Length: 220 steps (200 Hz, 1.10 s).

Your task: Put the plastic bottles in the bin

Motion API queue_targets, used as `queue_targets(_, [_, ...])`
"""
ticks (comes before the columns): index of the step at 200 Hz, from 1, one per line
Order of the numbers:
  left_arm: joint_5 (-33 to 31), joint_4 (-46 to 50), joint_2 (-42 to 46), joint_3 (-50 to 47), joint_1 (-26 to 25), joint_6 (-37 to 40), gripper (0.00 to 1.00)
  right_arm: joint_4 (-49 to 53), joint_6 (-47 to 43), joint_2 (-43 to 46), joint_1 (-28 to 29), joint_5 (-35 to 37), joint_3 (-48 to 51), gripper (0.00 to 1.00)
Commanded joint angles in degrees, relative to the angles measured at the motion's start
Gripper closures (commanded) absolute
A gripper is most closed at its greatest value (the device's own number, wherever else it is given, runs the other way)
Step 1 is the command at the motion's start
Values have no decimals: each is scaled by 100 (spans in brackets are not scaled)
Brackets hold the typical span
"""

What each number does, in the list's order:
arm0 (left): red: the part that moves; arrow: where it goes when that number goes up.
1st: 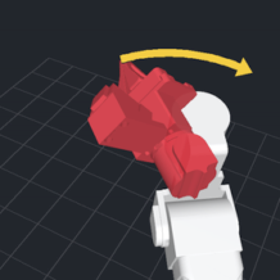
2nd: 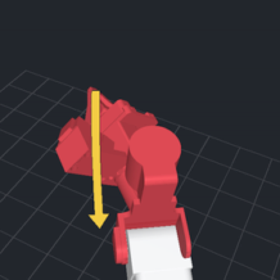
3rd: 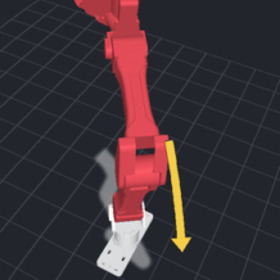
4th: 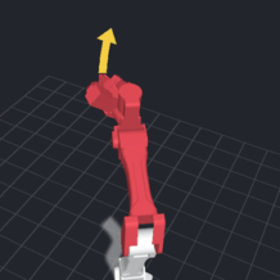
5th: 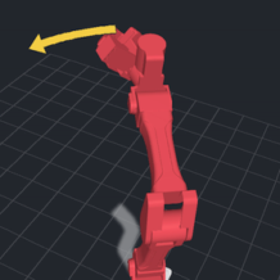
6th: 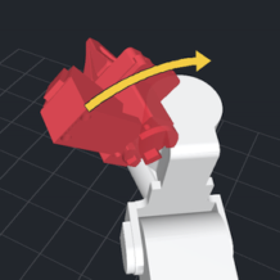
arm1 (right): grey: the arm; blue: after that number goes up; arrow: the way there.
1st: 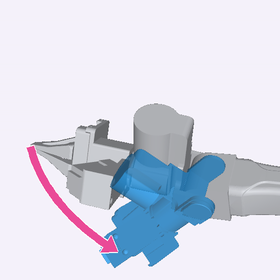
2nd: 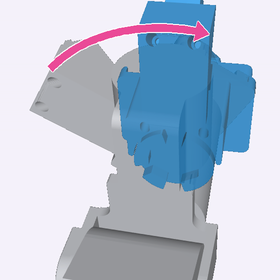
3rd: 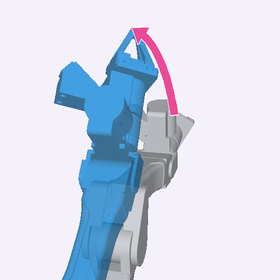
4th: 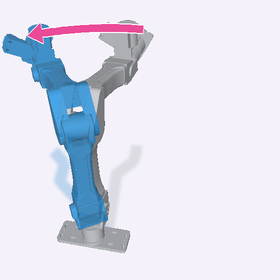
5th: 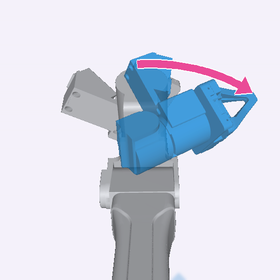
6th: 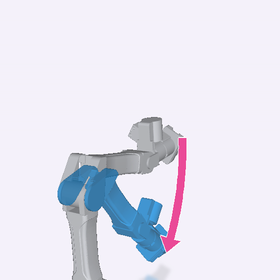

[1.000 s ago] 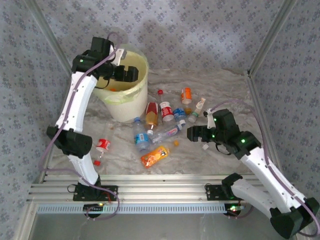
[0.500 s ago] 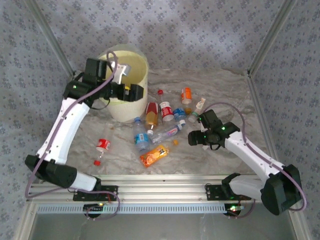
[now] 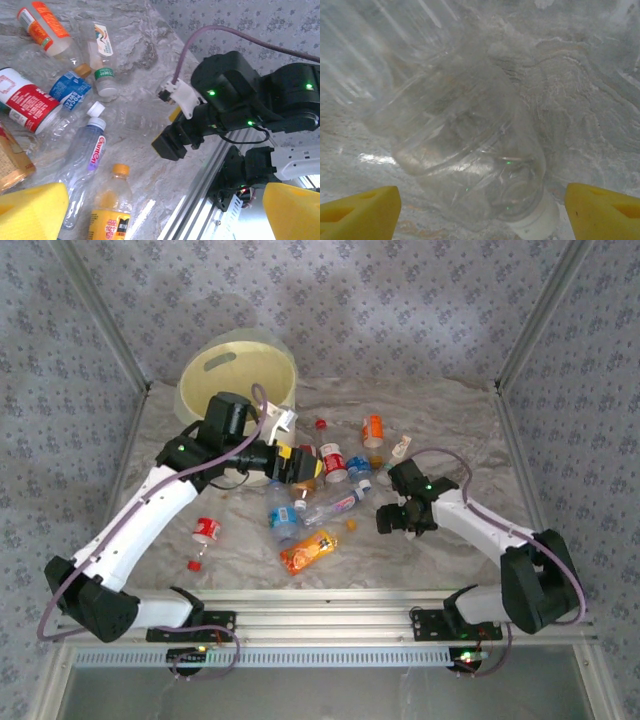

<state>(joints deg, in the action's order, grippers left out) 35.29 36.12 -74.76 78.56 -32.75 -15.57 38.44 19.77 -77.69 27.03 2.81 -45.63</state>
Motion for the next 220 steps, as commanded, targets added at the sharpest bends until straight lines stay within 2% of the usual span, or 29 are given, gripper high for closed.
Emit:
queue_targets(1, [20, -291, -29, 54, -72, -59, 1, -112, -129, -105, 17, 39, 69, 14])
queue_targets(47, [-4, -356, -38, -3, -130, -93, 0, -75, -6, -220, 166, -38, 89, 17])
queue_targets(73, [-13, -372, -38, -34, -169, -95, 0, -99, 235, -223, 288, -80, 209, 25])
queue_targets(131, [-22, -400, -82, -56, -236, -120, 0, -299, 883, -105, 707, 320, 569, 39])
queue_targets(220, [-57, -539, -144, -121, -398, -268, 1, -269, 1182, 61, 724, 708, 634, 61])
